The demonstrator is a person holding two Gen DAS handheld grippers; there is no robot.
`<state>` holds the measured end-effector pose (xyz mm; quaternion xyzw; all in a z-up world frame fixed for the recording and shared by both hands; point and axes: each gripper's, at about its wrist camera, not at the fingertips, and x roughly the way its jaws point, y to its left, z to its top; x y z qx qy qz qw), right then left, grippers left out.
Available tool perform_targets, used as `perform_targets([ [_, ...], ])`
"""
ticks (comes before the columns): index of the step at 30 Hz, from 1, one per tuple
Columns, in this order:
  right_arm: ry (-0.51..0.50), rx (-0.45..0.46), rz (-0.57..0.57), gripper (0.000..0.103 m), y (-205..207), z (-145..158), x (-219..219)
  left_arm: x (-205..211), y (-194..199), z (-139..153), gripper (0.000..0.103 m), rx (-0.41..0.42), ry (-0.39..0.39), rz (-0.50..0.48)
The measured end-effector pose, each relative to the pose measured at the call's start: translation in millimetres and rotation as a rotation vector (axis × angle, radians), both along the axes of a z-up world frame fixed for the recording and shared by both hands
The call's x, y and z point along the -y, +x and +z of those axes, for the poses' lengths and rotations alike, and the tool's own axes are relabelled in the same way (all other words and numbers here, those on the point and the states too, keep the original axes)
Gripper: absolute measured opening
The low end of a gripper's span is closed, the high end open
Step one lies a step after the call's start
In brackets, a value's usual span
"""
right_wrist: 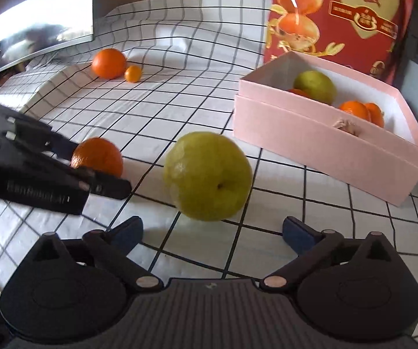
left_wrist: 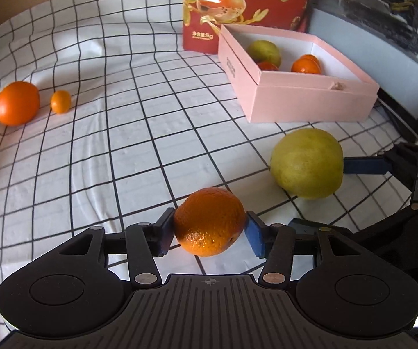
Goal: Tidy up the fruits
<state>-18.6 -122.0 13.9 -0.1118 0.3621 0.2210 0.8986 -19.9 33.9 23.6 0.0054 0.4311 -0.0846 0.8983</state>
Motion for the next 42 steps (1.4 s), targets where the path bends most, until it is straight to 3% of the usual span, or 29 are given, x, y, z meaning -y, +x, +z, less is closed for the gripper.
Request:
perform_targets([
  [7,0.001,0.007,0.0,0.095,4.6,9.6,3.0,-9.9,-0.5,0.7,0.055,0.002,-0.052,-0.008],
  [11,-0.017,0.006,0.025,0.094,11.0,13.3,-7.2,-29.3,2.6,2.1,0.053,-0.019,-0.157,0.021],
  [14,-0.024,-0.015,-0.024,0.088,22.3,11.7,-12.0,-37.0,3.8,2.2,0.053,-0.032,-0.208,0.03],
  [20,-0.007,-0.036,-0.04,0.084,31.8,11.6,-16.5,-26.4,-6.1,0.9,0.053,0.013,-0.155,0.038],
  [26,-0.05,-0.009,-0.037,0.084,18.4,14.3,-11.8,-35.4,-7.3,4.5,0.052,-0.017,-0.223,0.074],
  [35,-0.084,-0.009,-0.099,0.084,-9.7,12.5,10.8,-37.7,-7.1,19.3,0.052,0.029,-0.225,0.078],
  [42,-0.01,0.007,-0.144,0.084,-24.4,19.8,27.6,-38.2,-8.6,26.0,0.052,0.033,-0.193,0.071],
])
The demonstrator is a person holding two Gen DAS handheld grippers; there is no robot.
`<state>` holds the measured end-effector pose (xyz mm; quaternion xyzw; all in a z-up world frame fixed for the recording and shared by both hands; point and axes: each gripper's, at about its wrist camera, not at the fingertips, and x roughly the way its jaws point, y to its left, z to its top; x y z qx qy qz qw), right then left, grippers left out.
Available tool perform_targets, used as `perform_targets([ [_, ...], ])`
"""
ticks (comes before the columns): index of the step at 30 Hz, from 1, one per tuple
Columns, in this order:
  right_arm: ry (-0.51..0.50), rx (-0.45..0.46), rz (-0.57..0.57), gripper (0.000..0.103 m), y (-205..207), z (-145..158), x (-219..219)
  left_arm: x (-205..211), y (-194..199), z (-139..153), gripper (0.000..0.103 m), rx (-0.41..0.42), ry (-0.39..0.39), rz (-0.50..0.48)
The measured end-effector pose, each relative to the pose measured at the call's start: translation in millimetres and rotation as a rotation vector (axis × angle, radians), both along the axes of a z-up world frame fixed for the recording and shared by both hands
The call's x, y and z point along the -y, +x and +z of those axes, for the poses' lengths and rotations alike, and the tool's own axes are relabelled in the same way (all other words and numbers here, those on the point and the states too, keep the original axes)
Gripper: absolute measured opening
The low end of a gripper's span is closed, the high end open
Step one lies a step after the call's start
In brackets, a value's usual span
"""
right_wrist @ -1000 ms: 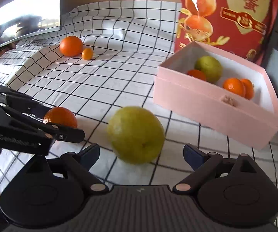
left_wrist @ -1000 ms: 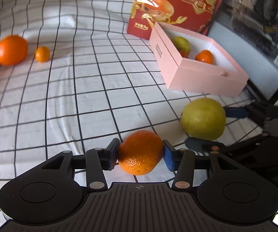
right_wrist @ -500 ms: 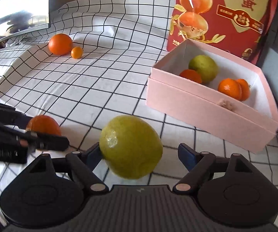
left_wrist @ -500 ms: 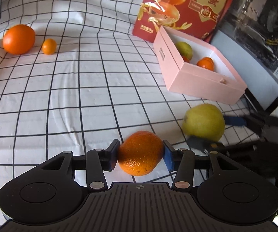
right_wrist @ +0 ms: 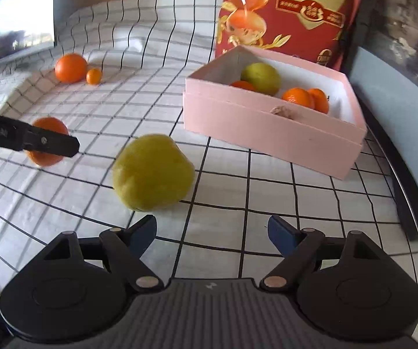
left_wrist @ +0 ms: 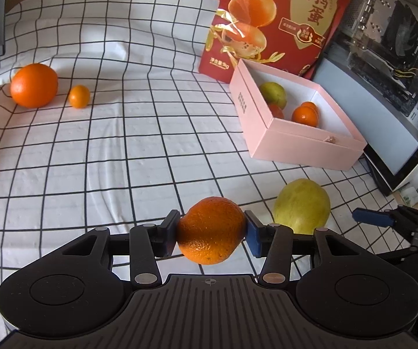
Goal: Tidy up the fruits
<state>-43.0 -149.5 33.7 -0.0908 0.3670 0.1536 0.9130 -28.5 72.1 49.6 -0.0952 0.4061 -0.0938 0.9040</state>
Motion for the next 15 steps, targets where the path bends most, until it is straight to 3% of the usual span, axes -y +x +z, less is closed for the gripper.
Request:
perform_targets([
  [6,0.055,0.049,0.036,0.084,-3.3,15.1,-12.0,-2.2,-4.9,9.2,0.052,0.006,0.032,0.014],
  [15,0.054,0.057,0.113,0.084,12.1,11.8,-46.4,-0.9,-18.2,19.9,0.052,0.022,0.093,0.038],
])
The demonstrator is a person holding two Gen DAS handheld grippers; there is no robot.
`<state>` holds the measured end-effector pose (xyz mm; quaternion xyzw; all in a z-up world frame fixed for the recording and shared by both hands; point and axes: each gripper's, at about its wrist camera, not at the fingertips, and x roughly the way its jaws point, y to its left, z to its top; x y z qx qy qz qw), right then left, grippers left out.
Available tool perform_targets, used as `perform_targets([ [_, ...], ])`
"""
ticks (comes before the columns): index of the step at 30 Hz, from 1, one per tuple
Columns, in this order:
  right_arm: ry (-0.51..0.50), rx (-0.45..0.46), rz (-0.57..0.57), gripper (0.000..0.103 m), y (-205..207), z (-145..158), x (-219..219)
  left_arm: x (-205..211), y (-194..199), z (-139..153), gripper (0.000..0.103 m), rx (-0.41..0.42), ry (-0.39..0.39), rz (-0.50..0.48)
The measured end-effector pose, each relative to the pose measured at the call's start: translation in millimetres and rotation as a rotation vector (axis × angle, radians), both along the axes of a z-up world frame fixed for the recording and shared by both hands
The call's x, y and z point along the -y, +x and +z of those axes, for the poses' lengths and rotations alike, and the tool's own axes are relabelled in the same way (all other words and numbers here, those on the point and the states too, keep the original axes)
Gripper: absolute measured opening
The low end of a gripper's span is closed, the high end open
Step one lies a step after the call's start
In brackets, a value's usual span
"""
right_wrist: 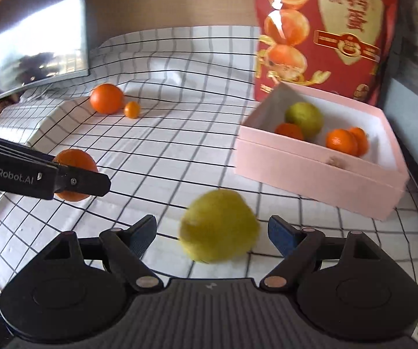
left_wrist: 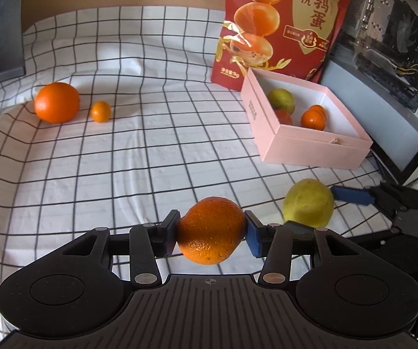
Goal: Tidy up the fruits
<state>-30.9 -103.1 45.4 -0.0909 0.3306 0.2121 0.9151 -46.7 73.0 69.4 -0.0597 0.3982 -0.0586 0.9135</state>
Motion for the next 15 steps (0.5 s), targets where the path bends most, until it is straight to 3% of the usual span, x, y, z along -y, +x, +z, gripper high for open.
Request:
perform_targets([
  [7,-0.103,0.006,-0.023,0.085,10.5,-16.7,-3.7,-5.7,-5.9,-1.4,0.052,-0.018,0.005,0.023],
  [15,-0.047,-0.028,-0.035,0.085,3.1,-18.7,14.3,-0.8,-3.8,-4.2,0.052,-0.036,-0.009,0.011],
])
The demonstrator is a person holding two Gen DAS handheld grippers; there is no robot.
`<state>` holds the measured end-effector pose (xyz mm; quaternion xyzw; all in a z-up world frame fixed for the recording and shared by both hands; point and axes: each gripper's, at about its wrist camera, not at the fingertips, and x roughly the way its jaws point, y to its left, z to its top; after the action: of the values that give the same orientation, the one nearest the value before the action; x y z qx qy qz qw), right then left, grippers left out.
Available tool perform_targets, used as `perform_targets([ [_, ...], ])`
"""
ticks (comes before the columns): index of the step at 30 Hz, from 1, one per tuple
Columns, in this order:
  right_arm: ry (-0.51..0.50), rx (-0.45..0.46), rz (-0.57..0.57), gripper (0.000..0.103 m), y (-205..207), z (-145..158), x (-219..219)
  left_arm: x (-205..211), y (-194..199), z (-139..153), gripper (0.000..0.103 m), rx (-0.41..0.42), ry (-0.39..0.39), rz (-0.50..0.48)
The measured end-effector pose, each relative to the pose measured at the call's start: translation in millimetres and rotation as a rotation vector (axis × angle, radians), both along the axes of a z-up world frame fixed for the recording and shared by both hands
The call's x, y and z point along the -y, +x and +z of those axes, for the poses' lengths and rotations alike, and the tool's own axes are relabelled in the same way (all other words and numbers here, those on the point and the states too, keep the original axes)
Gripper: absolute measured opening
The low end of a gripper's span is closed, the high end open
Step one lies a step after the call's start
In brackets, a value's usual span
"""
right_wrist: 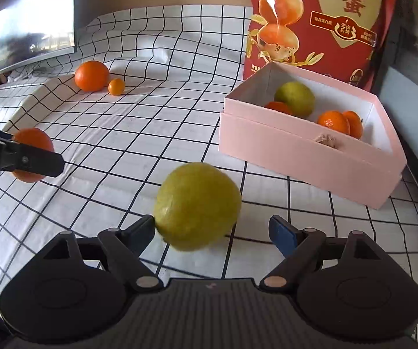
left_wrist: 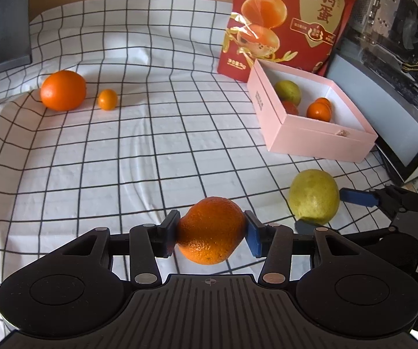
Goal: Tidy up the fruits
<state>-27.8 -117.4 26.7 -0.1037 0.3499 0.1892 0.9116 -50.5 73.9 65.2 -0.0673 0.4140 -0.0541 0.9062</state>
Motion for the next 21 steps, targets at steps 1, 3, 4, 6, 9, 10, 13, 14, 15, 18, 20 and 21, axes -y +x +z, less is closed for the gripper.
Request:
perform_targets([
  [1,0.006,-0.003,0.007,0.085,-1.2,-0.1,-0.4,1.1,0.1,-0.5,0.052,-0.002,-0.002,-0.004],
  [3,0.013,-0.007,0.013,0.085,-1.8,-0.8,-2.6,2.7,0.0,-1.6,0.052,-0.002,-0.004,-0.011],
  [4,0.011,-0.005,0.011,0.085,-1.2,-1.5,-4.2,3.4,-0.1,-1.8,0.052,-0.002,-0.005,-0.012],
  [6,0.007,-0.001,0.005,0.085,1.1,-2.9,-7.2,3.6,-0.1,-2.2,0.052,-0.003,-0.005,-0.012],
  [9,0.011,0.0,-0.007,0.085,6.3,-3.7,-9.7,2.8,-0.9,-3.0,0.052,-0.008,-0.004,-0.005],
  [10,0.015,0.0,-0.01,0.085,8.3,-3.0,-9.5,2.5,-0.8,-3.5,0.052,-0.012,-0.004,-0.003],
  [13,0.021,-0.006,-0.01,0.084,12.1,-2.3,-11.8,3.0,-0.9,-5.2,0.052,-0.023,-0.002,0.001],
  [14,0.017,-0.011,-0.006,0.083,13.6,-3.2,-12.7,3.5,-1.1,-5.4,0.052,-0.025,-0.001,0.002],
  [15,0.01,-0.014,-0.005,0.081,15.0,-4.5,-13.7,4.2,-1.1,-5.5,0.052,-0.026,0.0,0.002],
  [18,0.012,-0.027,0.001,0.067,17.1,-6.7,-13.2,5.9,-0.3,-6.0,0.052,-0.029,0.002,0.0],
  [20,0.025,-0.036,0.0,0.062,18.1,-4.9,-11.3,7.0,1.4,-7.3,0.052,-0.036,0.002,-0.003],
  [21,0.027,-0.036,-0.003,0.062,18.0,-5.0,-10.2,7.8,2.6,-8.0,0.052,-0.039,0.002,-0.006],
])
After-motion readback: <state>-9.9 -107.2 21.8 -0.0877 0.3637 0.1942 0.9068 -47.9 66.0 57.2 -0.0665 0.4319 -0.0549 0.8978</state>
